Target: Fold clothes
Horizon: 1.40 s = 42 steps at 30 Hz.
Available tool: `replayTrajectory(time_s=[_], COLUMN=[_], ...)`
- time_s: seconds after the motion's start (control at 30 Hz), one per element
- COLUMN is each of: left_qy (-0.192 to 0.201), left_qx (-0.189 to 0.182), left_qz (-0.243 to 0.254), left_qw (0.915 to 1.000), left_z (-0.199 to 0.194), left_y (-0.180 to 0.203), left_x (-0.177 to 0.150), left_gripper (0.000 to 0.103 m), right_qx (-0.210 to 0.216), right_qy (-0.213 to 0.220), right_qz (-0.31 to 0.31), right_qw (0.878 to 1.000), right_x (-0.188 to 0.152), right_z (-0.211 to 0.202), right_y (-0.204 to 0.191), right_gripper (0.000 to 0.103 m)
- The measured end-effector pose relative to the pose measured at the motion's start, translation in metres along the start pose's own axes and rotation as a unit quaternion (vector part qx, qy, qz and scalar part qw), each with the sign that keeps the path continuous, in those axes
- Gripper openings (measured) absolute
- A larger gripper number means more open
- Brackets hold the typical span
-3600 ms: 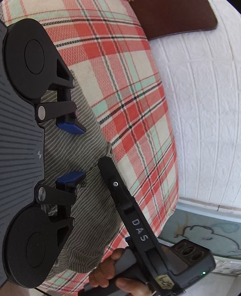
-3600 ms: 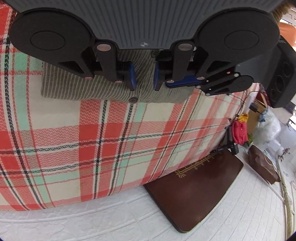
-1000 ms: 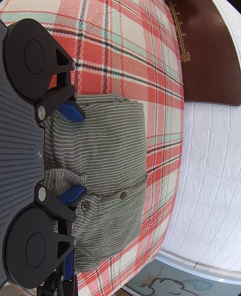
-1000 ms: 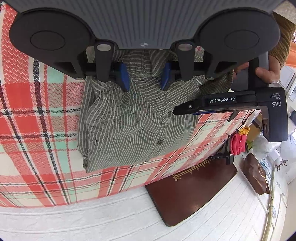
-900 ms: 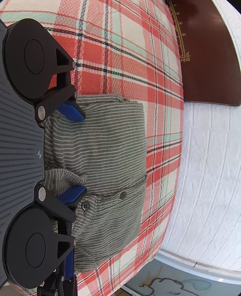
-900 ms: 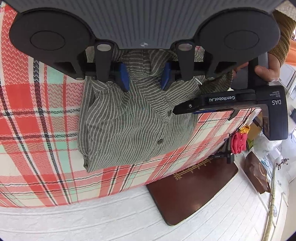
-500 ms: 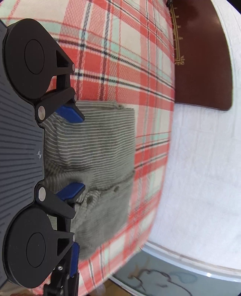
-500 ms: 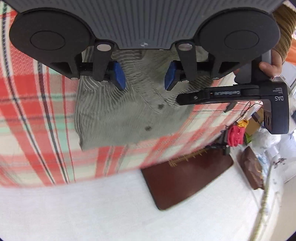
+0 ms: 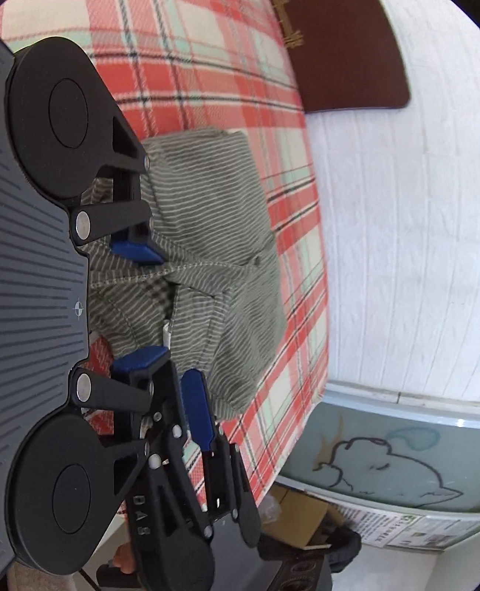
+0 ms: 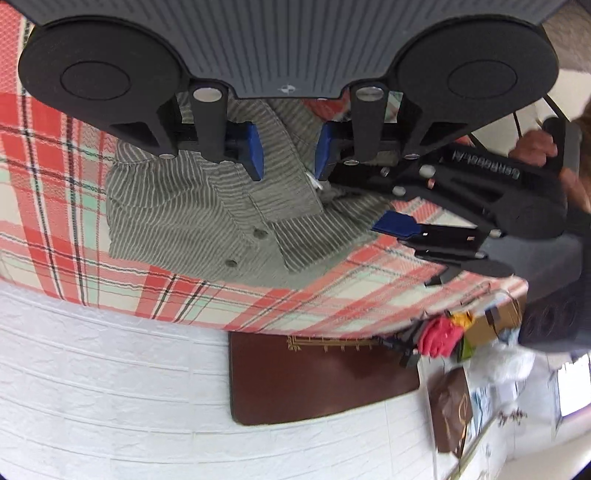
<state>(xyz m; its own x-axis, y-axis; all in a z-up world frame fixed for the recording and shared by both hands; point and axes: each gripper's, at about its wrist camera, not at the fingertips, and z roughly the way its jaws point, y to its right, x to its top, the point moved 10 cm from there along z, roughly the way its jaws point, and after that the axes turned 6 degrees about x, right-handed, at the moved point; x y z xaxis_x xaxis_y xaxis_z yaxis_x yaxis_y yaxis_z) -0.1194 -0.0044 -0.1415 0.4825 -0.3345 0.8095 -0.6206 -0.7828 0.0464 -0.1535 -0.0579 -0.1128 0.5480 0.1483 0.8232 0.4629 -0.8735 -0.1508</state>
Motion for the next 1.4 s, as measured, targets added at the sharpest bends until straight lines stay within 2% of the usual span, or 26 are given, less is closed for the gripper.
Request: replayTrajectory(time_s=[0.07, 0.23, 0.27, 0.3, 0.33, 0.37, 0.43, 0.5, 0.6, 0.7, 0.73, 0.87, 0.9, 1.0, 1.1, 1.13, 1.2, 1.23, 1.3, 1.37, 1.4], left_qy=[-0.008, -0.008, -0.009, -0.011, -0.013, -0.011, -0.001, 0.009, 0.01, -0.005, -0.011, -0.03, -0.033, -0.027, -0.013, -0.01, -0.006, -0.004, 0.0, 0.007, 0.014], left_qx=[0.006, -0.012, -0.016, -0.023, -0.038, -0.053, -0.082, -0.102, -0.103, -0.097, -0.097, -0.087, -0.084, -0.077, -0.075, -0.075, -0.071, -0.068, -0.058, -0.053, -0.054], left_qz=[-0.014, -0.028, -0.03, -0.033, -0.043, -0.06, -0.098, -0.145, -0.192, -0.218, -0.224, -0.219, -0.215, -0.193, -0.198, -0.201, -0.198, -0.193, -0.177, -0.164, -0.16], left_qw=[0.9999, 0.9995, 0.9994, 0.9991, 0.9983, 0.9967, 0.9917, 0.9841, 0.9759, 0.9711, 0.9698, 0.9715, 0.9725, 0.9779, 0.9772, 0.9768, 0.9776, 0.9788, 0.9825, 0.9851, 0.9856], left_z=[0.01, 0.014, 0.016, 0.017, 0.017, 0.014, 0.005, 0.0, 0.007, 0.022, 0.027, 0.043, 0.045, 0.047, 0.041, 0.038, 0.031, 0.027, 0.019, 0.011, 0.006], left_y=[-0.008, -0.015, -0.016, -0.017, -0.018, -0.021, -0.029, -0.046, -0.07, -0.085, -0.086, -0.086, -0.086, -0.084, -0.085, -0.084, -0.082, -0.081, -0.077, -0.073, -0.072], left_x=[-0.001, 0.002, 0.004, 0.005, 0.007, 0.009, 0.015, 0.02, 0.021, 0.017, 0.015, 0.006, 0.004, -0.002, -0.008, -0.009, -0.01, -0.01, -0.008, -0.003, 0.0], left_gripper=[0.061, 0.061, 0.051, 0.025, 0.013, 0.009, 0.005, 0.004, 0.003, 0.003, 0.004, 0.004, 0.008, 0.007, 0.008, 0.011, 0.026, 0.026, 0.034, 0.041, 0.045], right_qx=[-0.002, -0.014, -0.016, -0.016, -0.007, 0.003, 0.021, 0.034, 0.052, 0.069, 0.069, 0.073, 0.074, 0.071, 0.073, 0.072, 0.068, 0.065, 0.058, 0.055, 0.054], right_qy=[-0.009, -0.02, -0.02, -0.02, -0.01, 0.0, 0.019, 0.036, 0.06, 0.082, 0.076, 0.05, 0.044, 0.04, 0.047, 0.047, 0.047, 0.046, 0.046, 0.048, 0.053], right_qz=[-0.012, -0.045, -0.052, -0.058, -0.042, -0.027, 0.005, 0.068, 0.161, 0.25, 0.257, 0.26, 0.26, 0.243, 0.23, 0.224, 0.211, 0.205, 0.195, 0.196, 0.198], right_qw=[1.0, 0.999, 0.998, 0.998, 0.999, 1.0, 1.0, 0.996, 0.984, 0.962, 0.961, 0.961, 0.962, 0.967, 0.969, 0.971, 0.974, 0.976, 0.978, 0.978, 0.977], right_x=[-0.005, -0.005, -0.003, -0.001, 0.005, 0.01, 0.021, 0.022, 0.024, 0.026, 0.022, 0.009, 0.005, -0.008, -0.014, -0.013, -0.012, -0.011, -0.009, -0.003, 0.001], right_z=[0.003, 0.013, 0.016, 0.019, 0.016, 0.012, 0.006, 0.002, -0.004, -0.01, -0.005, 0.009, 0.013, 0.02, 0.02, 0.018, 0.017, 0.016, 0.011, 0.006, 0.003], right_y=[-0.001, -0.001, -0.001, -0.001, 0.002, 0.005, 0.012, 0.033, 0.067, 0.1, 0.103, 0.101, 0.1, 0.101, 0.098, 0.097, 0.096, 0.094, 0.091, 0.09, 0.089], right_gripper=[0.034, 0.034, 0.034, 0.033, 0.017, 0.01, 0.009, 0.009, 0.008, 0.003, 0.003, 0.003, 0.003, 0.001, 0.001, 0.002, 0.004, 0.005, 0.008, 0.013, 0.02])
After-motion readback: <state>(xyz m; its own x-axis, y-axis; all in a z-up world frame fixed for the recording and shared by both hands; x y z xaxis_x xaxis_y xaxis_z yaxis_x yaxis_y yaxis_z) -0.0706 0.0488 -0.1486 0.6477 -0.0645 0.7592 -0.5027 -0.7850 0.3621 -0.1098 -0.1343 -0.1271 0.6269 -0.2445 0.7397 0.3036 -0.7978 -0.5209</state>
